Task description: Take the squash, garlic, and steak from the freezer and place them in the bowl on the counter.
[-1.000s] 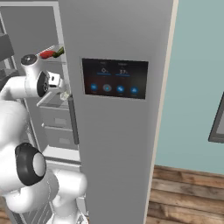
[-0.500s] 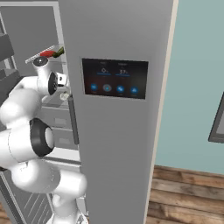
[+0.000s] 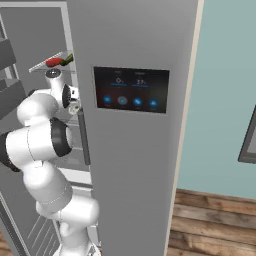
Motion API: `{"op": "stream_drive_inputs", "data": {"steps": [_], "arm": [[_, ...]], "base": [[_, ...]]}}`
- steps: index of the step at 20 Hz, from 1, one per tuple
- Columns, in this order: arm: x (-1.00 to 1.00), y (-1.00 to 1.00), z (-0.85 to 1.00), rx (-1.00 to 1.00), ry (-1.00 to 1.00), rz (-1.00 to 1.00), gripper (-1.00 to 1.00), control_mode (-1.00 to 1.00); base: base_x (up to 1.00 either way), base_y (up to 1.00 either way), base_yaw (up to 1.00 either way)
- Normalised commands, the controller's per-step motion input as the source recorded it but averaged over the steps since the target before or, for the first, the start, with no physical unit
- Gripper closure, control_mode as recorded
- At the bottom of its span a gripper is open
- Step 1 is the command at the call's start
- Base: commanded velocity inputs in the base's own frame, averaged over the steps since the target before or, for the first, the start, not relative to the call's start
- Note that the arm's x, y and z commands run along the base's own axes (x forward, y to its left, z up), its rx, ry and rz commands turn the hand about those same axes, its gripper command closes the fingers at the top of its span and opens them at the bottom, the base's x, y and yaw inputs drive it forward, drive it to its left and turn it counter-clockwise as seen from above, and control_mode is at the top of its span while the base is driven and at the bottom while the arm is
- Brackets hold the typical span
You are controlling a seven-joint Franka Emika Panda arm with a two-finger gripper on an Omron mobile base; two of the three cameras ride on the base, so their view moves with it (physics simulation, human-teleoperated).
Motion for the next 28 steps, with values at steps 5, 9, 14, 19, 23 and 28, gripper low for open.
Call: {"op": "stream_drive_inputs", "data": {"steps": [5, 9, 14, 19, 23, 28], "arm": [[0.60, 0.12, -0.32, 0.00, 0.05, 0.00, -1.00, -1.00], [0.62, 0.10, -0.30, 0.00, 0.02, 0.00, -1.00, -1.00], [0.41, 0.04, -0.36, -0.01, 0.04, 0.00, -1.00, -1.00], [0.07, 0.00, -0.27, -0.01, 0.03, 0.00, 1.00, -1.00], [-0.04, 0.00, 0.00, 0.00, -0.01, 0.00, 1.00, -1.00], [-0.74, 0.00, 0.01, 0.00, -0.15, 0.00, 1.00, -1.00]], "base": [[0.00, 0.00, 0.00], [0.00, 0.00, 0.00], [0.00, 0.00, 0.00], [0.00, 0.00, 0.00], [0.00, 0.00, 0.00], [0.00, 0.00, 0.00]]}}
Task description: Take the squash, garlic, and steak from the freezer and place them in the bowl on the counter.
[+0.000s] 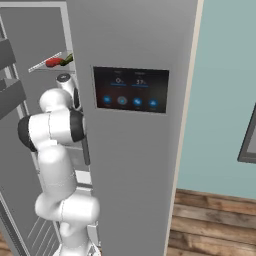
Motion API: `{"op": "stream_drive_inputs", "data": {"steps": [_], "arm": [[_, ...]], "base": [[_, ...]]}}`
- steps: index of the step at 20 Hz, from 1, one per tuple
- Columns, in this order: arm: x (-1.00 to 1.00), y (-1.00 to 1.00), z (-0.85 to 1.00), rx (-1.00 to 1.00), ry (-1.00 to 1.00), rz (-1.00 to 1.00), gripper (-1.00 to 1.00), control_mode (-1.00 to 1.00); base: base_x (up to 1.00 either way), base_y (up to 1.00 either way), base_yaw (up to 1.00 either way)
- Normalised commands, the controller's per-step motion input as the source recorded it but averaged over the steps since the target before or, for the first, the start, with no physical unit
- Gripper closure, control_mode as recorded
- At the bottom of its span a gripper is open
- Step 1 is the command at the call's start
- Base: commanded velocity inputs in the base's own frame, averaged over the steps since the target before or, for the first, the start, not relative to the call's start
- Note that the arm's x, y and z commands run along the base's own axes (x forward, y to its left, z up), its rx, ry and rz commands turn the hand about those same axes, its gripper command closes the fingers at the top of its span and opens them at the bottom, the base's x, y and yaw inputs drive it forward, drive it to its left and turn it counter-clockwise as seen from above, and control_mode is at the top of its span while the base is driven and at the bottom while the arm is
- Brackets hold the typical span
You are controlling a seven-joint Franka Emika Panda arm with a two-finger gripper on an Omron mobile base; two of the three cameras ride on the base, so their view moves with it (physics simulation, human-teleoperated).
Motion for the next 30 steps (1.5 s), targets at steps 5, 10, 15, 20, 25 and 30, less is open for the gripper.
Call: {"op": "stream_drive_inputs", "data": {"steps": [5, 10, 15, 20, 25, 30], "arm": [[-0.96, 0.00, 0.48, 0.00, -0.28, 0.00, 1.00, -1.00], [-0.83, 0.00, 1.00, 0.01, -0.08, 0.00, 1.00, -1.00], [-1.00, -0.32, 1.00, 0.16, 0.03, -0.02, 1.00, -1.00], [-1.00, -0.57, 0.81, 0.02, 0.06, -0.01, 1.00, -1.00], [-1.00, -0.66, 0.68, -0.16, 0.00, 0.00, 1.00, -1.00], [-0.80, -0.57, 0.09, -0.05, 0.03, -0.05, 1.00, 1.00]], "base": [[0.00, 0.00, 0.00], [0.00, 0.00, 0.00], [0.00, 0.00, 0.00], [0.00, 0.00, 0.00], [0.00, 0.00, 0.00], [-0.20, -0.16, -0.02]]}}
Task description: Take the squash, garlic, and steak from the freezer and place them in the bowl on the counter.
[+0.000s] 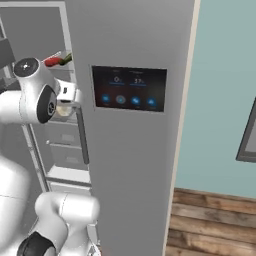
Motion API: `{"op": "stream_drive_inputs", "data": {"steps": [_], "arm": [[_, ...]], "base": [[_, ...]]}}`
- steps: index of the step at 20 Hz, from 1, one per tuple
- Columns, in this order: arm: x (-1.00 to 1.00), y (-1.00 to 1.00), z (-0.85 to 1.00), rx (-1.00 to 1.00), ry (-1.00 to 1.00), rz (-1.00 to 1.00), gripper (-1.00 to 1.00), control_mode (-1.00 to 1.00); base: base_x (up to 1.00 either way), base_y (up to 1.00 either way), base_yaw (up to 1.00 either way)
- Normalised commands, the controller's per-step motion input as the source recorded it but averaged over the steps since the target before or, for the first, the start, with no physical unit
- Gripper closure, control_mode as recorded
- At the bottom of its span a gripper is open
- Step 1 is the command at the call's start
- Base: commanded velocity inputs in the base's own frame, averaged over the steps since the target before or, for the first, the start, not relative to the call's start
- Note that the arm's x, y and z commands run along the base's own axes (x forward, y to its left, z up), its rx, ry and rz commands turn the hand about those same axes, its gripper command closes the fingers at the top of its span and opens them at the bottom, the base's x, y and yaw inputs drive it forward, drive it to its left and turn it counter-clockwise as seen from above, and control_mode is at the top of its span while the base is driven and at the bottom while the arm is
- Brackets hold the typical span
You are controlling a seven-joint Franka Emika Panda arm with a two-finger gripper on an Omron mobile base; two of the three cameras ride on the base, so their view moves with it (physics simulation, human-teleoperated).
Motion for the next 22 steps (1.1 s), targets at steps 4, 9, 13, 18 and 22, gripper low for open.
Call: {"op": "stream_drive_inputs", "data": {"steps": [4, 9, 13, 18, 22], "arm": [[0.00, 0.00, 0.00, 0.00, 0.00, 0.00, 1.00, 1.00], [0.00, 0.00, 0.00, 0.00, 0.00, 0.00, 1.00, 1.00], [0.00, 0.00, 0.00, 0.00, 0.00, 0.00, 1.00, 1.00], [0.00, 0.00, 0.00, 0.00, 0.00, 0.00, 1.00, 1.00], [0.00, 0.00, 0.00, 0.00, 0.00, 0.00, 1.00, 1.00]], "base": [[-1.00, -0.41, -0.04], [-1.00, 0.74, 0.09], [-0.97, 1.00, 0.16], [-0.98, 1.00, 0.05], [-0.43, 1.00, 0.15]]}}
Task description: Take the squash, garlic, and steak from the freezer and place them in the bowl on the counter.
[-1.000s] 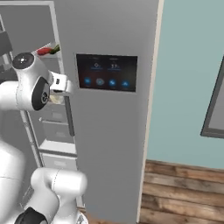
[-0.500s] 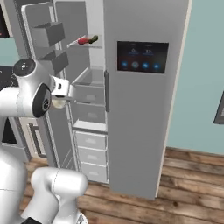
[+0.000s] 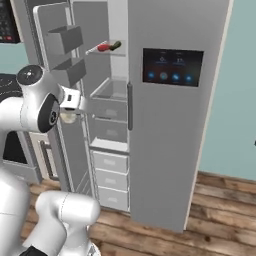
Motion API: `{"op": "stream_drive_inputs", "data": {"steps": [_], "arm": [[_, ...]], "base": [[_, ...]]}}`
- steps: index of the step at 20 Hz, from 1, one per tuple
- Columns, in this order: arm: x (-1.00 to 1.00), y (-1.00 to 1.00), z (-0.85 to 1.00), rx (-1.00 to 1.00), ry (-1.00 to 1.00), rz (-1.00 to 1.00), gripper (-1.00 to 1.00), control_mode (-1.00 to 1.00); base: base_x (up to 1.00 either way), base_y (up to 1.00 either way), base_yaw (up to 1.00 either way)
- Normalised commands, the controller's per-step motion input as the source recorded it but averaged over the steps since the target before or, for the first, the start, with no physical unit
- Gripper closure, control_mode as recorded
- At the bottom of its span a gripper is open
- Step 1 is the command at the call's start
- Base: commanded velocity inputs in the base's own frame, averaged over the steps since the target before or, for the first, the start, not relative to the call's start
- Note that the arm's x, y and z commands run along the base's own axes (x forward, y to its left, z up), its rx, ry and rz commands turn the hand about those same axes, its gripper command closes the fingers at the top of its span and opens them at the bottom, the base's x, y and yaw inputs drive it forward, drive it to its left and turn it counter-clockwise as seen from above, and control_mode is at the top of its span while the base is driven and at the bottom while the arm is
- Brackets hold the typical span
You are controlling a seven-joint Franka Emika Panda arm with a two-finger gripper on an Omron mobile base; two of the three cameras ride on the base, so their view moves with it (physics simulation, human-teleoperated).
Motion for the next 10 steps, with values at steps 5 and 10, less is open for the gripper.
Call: {"op": "stream_drive_inputs", "data": {"steps": [5, 10], "arm": [[0.00, 0.00, 0.00, 0.00, 0.00, 0.00, 1.00, 1.00], [0.00, 0.00, 0.00, 0.00, 0.00, 0.00, 1.00, 1.00]], "base": [[-0.39, 1.00, 0.51], [-0.18, 0.93, 0.67]]}}
